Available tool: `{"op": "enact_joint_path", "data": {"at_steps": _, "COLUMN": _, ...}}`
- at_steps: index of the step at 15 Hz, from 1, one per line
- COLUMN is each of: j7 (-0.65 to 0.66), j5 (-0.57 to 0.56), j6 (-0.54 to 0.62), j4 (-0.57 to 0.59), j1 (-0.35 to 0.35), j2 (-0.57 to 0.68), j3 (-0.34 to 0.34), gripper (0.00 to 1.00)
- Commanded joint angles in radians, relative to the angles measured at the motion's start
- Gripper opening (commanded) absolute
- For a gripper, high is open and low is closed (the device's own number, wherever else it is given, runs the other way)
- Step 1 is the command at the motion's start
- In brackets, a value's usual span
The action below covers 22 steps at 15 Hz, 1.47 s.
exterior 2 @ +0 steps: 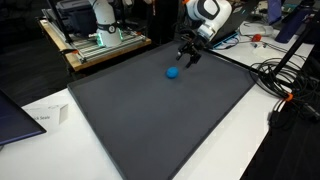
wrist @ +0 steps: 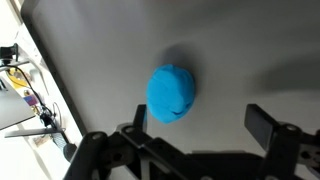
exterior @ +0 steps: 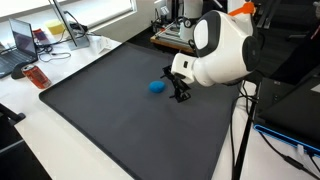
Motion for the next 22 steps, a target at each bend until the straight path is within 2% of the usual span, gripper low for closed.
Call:
{"op": "enact_joint_path", "data": {"at_steps": 1, "j7": -0.055, "j5": -0.059, "j6": 0.102, "j4": -0.190, "j1": -0.072, "j2": -0.153, "j3": 0.052, "gripper": 1.00}}
{"op": "enact_joint_path", "data": {"at_steps": 8, "j7": -0.345, "j5": -0.031, "j6": 0.310, "j4": -0.404, "j1": -0.221, "j2": -0.336, "j3": 0.112, "gripper": 1.00}}
{"op": "enact_joint_path", "data": {"at_steps": 14, "j7": -0.606, "j5": 0.001, "j6": 0.471, "j4": -0.567, "j1": -0.326, "j2": -0.463, "j3": 0.116, "gripper": 1.00}}
{"op": "enact_joint_path", "data": {"at_steps": 18, "j7": -0.891, "j5": 0.156, "j6": 0.623, "j4": -0.632, "j1": -0.408, "j2": -0.512, "j3": 0.122, "gripper": 1.00}}
{"op": "enact_joint_path", "data": {"at_steps": 21, "j7": -1.129, "j5": 0.327, "j6": 0.636, "j4": -0.629, "j1": -0.462, "j2": -0.520, "j3": 0.154, "gripper": 1.00}}
{"op": "enact_joint_path", "data": {"at_steps": 22, "j7": -1.206, "j5": 0.383, "j6": 0.618, "j4": -0.618, "j1": -0.502, "j2": -0.514, "j3": 0.194, "gripper": 1.00}}
